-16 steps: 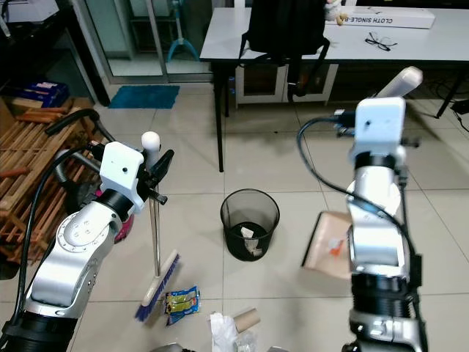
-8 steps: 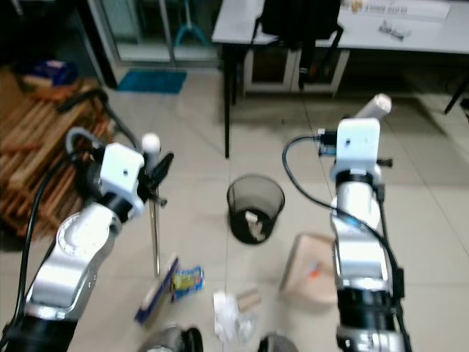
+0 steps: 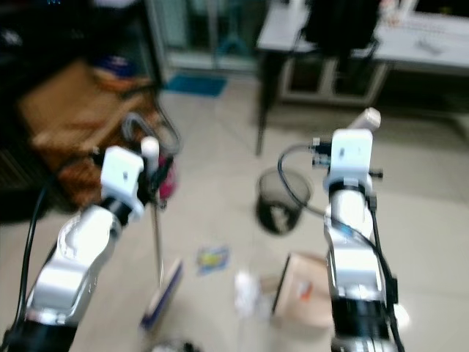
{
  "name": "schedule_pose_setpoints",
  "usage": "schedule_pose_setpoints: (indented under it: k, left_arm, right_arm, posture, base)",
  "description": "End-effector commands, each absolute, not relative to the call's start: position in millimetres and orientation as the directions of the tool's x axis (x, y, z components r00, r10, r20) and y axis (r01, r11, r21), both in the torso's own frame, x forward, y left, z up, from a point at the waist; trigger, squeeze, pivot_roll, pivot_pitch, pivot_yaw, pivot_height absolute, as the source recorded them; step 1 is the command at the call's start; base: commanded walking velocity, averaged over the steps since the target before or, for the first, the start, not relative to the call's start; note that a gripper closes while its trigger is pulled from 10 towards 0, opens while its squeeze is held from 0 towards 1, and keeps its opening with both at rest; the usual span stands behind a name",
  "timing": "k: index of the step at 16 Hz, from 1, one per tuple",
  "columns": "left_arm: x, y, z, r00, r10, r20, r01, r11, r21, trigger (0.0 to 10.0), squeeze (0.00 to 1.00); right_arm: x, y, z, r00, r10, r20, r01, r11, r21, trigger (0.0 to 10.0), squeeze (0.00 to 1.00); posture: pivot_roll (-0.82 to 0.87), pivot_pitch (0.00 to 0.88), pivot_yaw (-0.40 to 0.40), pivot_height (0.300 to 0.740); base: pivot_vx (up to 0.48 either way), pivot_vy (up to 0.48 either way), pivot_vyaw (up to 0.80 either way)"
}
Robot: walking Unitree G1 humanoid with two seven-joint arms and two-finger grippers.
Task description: Sweep floor
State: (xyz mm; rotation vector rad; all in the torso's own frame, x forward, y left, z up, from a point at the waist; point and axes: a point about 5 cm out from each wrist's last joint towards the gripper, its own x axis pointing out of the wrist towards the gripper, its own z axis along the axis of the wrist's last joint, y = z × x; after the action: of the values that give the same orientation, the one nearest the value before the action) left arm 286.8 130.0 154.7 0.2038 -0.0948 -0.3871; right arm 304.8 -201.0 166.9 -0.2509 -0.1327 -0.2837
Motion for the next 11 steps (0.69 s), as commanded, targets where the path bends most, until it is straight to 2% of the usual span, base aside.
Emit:
schedule_pose_setpoints:
  k: [1, 6, 8, 9, 11]
  left_arm:
    - [288, 130, 164, 0.920, -0.381, 0.087, 0.353, 0.905, 0.236, 10.0, 0.00]
    - [293, 134, 164, 0.942, -0.322, 0.099, 0.295, 0.930, 0.221, 10.0, 0.00]
    - [295, 133, 164, 0.942, -0.319, 0.107, 0.291, 0.933, 0.213, 10.0, 0.00]
    - [296, 133, 164, 0.943, -0.316, 0.109, 0.288, 0.934, 0.213, 10.0, 0.00]
    - [296, 133, 164, 0.944, -0.310, 0.111, 0.283, 0.936, 0.210, 10.0, 0.00]
  right_arm:
    - [303, -199, 175, 0.944, -0.267, 0.195, 0.305, 0.930, -0.205, 10.0, 0.00]
    - [301, -193, 157, 0.967, -0.240, 0.081, 0.252, 0.946, -0.206, 10.0, 0.00]
    - [300, -190, 151, 0.971, -0.237, 0.041, 0.240, 0.960, -0.146, 10.0, 0.00]
    - [300, -189, 149, 0.971, -0.236, 0.029, 0.238, 0.963, -0.128, 10.0, 0.00]
    - [300, -187, 147, 0.973, -0.232, 0.015, 0.232, 0.965, -0.123, 10.0, 0.00]
  posture:
    - [-0.04, 0.023, 0.039, 0.740]
    - [-0.04, 0.032, 0.042, 0.740]
    - [-0.04, 0.038, 0.043, 0.740]
    - [-0.04, 0.038, 0.043, 0.740]
    - [-0.04, 0.042, 0.043, 0.740]
  base:
    - [0.000, 0.000, 0.00]
    - [0.000, 0.000, 0.00]
    - [0.000, 0.000, 0.00]
    - [0.259, 0.000, 0.00]
    - [0.332, 0.000, -0.55]
